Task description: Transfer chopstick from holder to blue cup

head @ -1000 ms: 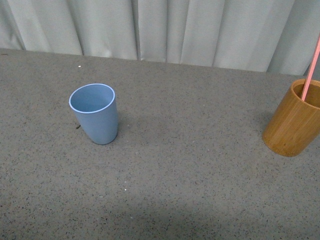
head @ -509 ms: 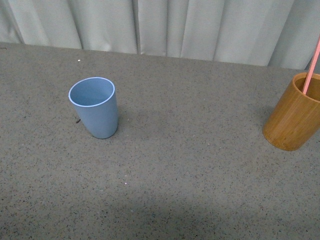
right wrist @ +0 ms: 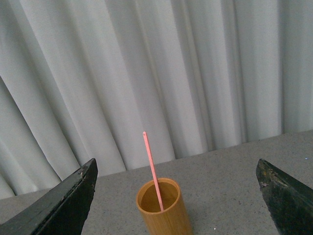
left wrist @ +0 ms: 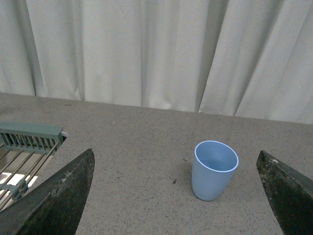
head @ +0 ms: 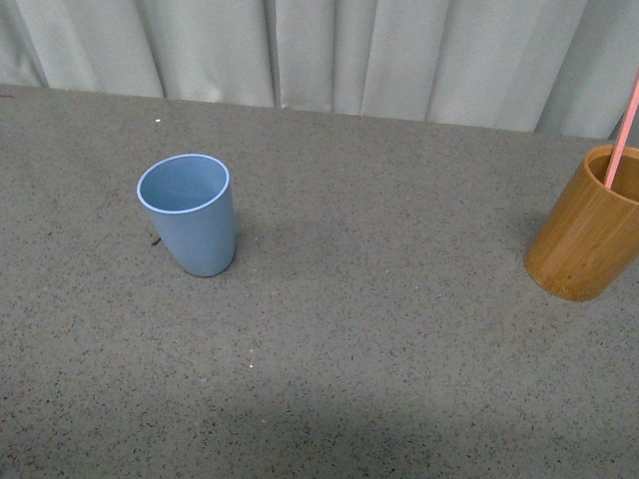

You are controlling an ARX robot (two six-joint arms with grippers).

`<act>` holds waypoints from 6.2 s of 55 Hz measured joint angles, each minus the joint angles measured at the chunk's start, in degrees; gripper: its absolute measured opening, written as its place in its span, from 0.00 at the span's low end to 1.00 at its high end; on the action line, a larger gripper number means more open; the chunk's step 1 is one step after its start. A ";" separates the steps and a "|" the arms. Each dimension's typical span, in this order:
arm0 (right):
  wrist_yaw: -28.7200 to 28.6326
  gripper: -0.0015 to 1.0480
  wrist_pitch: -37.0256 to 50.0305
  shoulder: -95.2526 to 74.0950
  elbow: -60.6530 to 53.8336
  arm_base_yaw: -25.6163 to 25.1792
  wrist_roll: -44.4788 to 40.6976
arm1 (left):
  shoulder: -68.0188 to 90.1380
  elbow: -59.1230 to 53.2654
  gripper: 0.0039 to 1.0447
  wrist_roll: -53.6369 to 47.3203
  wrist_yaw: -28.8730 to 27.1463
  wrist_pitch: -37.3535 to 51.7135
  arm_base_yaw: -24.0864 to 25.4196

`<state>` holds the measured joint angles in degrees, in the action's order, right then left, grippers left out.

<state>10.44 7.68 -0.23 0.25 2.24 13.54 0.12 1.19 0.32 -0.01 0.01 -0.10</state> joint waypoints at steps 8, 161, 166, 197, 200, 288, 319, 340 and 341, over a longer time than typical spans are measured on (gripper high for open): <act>0.00 0.91 0.00 0.00 0.00 0.00 0.00 | 0.00 0.00 0.94 0.00 0.00 0.00 0.00; 0.02 0.91 0.00 0.00 0.00 0.07 0.04 | 105.11 45.59 0.94 41.59 -7.82 8.61 -11.19; 0.02 0.91 0.00 0.00 0.00 0.07 0.04 | 105.42 45.88 0.94 41.27 -8.48 8.79 -11.56; 0.02 0.91 0.00 0.00 0.00 0.07 0.04 | 105.92 46.12 0.18 41.77 -8.15 9.90 -12.41; 0.02 0.91 0.00 0.00 0.00 0.07 0.04 | 105.92 46.23 0.10 41.81 -7.82 9.90 -12.55; 0.02 0.91 0.00 0.00 0.00 0.07 0.04 | 112.69 57.22 0.03 42.07 -7.58 5.64 -35.23; 0.02 0.91 0.00 0.00 0.00 0.07 0.04 | 112.76 57.33 0.47 42.47 -6.23 5.53 -35.71; 0.04 0.91 0.00 0.00 0.00 0.07 0.04 | 110.62 57.55 0.93 44.04 -6.10 6.51 -34.16; 0.02 0.91 0.00 0.00 0.00 0.07 0.04 | 110.25 57.55 0.94 44.06 -6.32 6.73 -33.97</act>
<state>10.46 7.68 -0.23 0.25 2.31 13.58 110.37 58.74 44.38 -6.33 6.74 -34.06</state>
